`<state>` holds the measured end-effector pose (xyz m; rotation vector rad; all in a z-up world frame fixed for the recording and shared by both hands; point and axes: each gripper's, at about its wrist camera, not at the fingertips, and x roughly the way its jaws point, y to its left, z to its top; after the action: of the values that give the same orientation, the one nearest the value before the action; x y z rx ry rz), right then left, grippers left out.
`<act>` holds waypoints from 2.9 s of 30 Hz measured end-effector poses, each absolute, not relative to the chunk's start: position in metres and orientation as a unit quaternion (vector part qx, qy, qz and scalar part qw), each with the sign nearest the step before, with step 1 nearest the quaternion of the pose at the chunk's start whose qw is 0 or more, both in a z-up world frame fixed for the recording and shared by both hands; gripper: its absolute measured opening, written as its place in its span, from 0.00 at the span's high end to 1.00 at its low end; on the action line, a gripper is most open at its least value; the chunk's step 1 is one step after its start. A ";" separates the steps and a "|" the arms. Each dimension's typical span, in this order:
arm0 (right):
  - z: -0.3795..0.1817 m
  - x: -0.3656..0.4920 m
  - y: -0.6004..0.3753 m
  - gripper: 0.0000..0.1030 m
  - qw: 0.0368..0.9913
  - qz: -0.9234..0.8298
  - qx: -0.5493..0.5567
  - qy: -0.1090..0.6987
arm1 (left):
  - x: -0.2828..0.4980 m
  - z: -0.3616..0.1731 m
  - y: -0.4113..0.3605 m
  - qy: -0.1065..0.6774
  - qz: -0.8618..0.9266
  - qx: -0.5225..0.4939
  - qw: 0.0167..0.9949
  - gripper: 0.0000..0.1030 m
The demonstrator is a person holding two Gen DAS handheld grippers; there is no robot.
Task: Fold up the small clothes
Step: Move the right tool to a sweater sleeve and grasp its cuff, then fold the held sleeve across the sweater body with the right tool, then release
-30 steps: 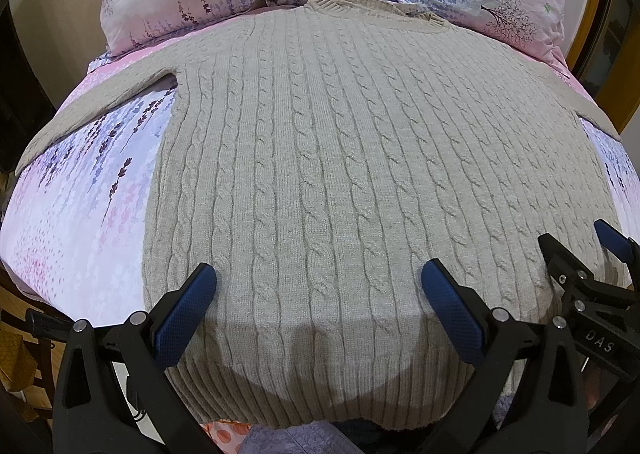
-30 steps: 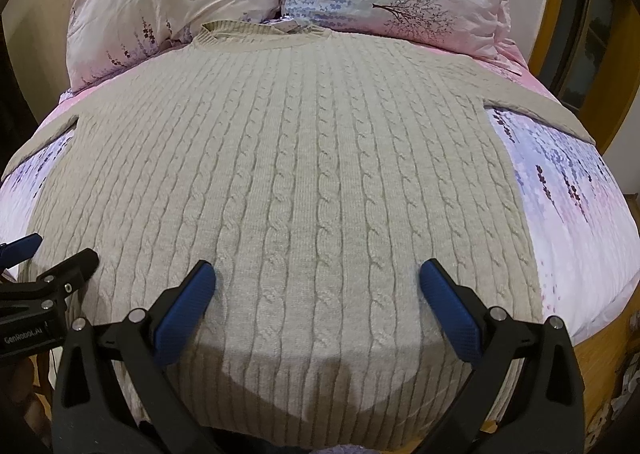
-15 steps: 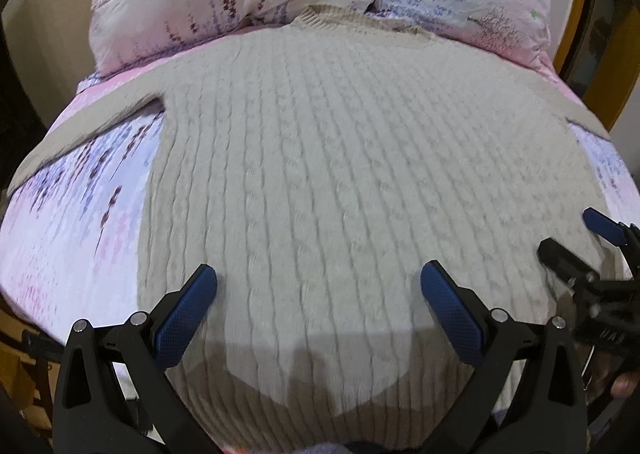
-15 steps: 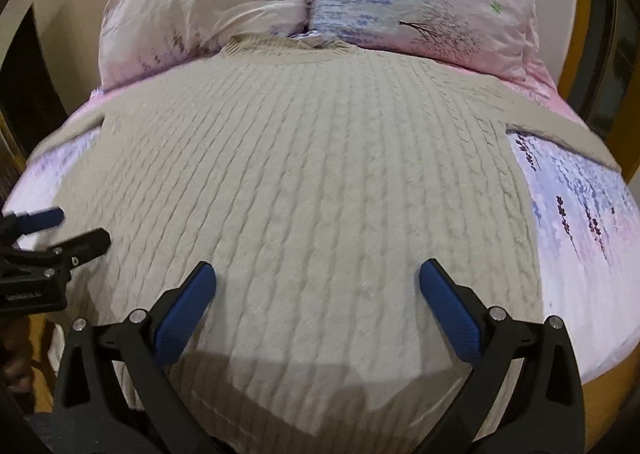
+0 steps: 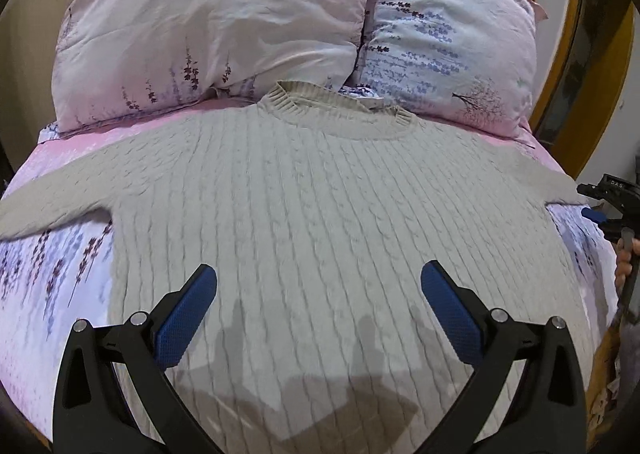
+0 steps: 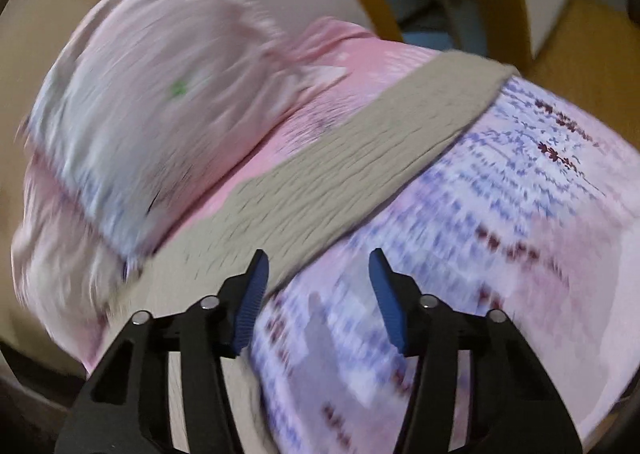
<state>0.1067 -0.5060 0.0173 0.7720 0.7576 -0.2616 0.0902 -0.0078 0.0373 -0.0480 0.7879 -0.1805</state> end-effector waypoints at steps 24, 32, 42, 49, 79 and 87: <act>0.058 0.146 -0.521 1.00 0.895 -0.134 0.332 0.265 | 0.126 0.017 0.010 0.416 -0.093 -0.089 0.900 0.01; 0.073 0.183 -0.391 0.93 0.915 0.028 0.228 0.332 | 0.129 0.015 0.010 0.422 -0.092 -0.094 0.897 0.01; 0.005 0.136 -0.516 0.64 0.795 -0.172 0.437 0.385 | 0.129 0.012 0.012 0.425 -0.097 -0.094 0.895 0.01; -0.010 0.133 -0.557 0.80 0.779 -0.204 0.492 0.331 | 0.130 0.011 0.011 0.425 -0.097 -0.092 0.895 0.01; 0.015 0.189 -0.339 0.54 0.835 0.121 0.324 0.427 | 0.128 0.014 0.016 0.421 -0.101 -0.108 0.895 0.01; 0.018 0.175 -0.422 0.64 0.848 -0.002 0.393 0.356 | 0.127 0.015 0.017 0.422 -0.100 -0.112 0.894 0.01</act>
<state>0.1755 -0.4217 0.0182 0.8278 0.7493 -0.0035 0.1272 0.0167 0.0148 -0.2321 0.8747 -0.2080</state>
